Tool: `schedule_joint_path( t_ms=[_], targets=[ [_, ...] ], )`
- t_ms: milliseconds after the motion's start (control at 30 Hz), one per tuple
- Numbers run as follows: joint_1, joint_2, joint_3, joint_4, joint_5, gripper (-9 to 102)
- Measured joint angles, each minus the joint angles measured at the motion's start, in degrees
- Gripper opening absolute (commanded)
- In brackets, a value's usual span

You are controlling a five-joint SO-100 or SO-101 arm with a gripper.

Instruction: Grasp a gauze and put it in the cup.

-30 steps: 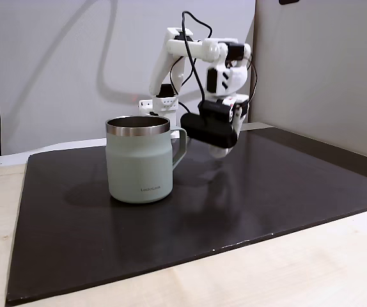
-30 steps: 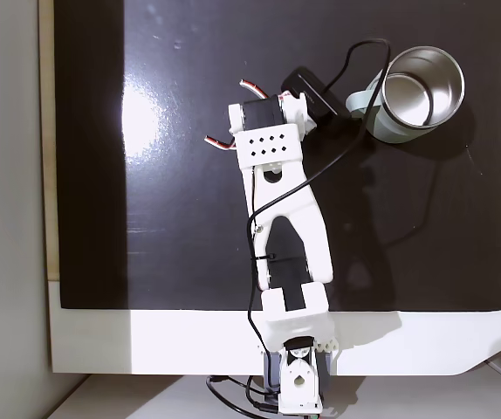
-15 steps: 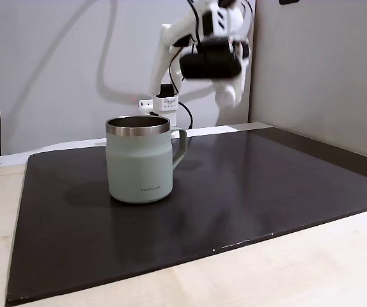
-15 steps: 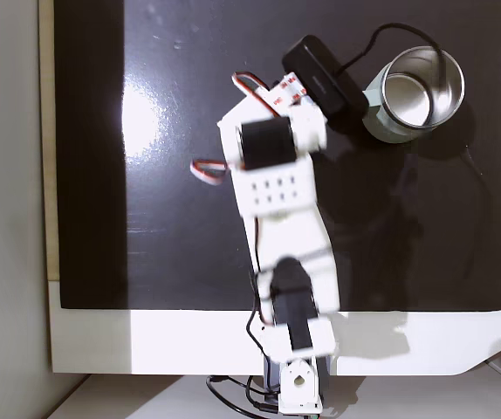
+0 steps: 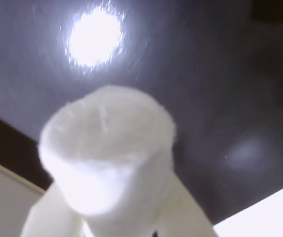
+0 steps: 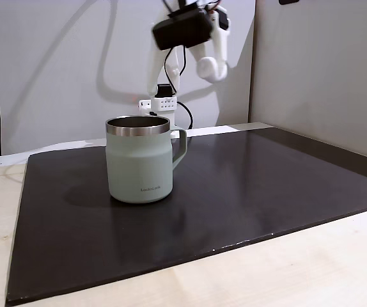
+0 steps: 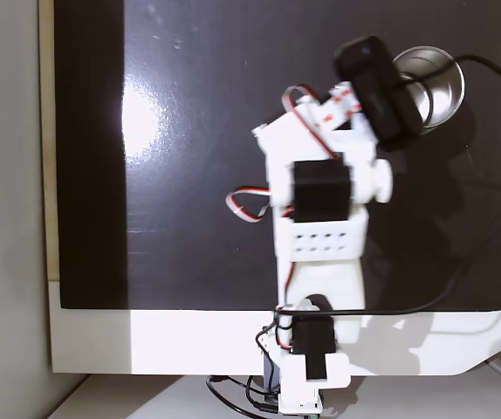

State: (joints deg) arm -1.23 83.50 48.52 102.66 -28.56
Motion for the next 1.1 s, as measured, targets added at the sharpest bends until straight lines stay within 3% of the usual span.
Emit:
schedule_joint_path(
  t_ms=[467, 800, 1100],
  targets=[
    [19.51, -12.92, -24.87, 0.00, 4.75, 0],
    [26.19, -28.12, -46.41, 0.00, 10.55, 0],
    [26.37, -36.74, -51.94, 0.00, 12.83, 0]
  ],
)
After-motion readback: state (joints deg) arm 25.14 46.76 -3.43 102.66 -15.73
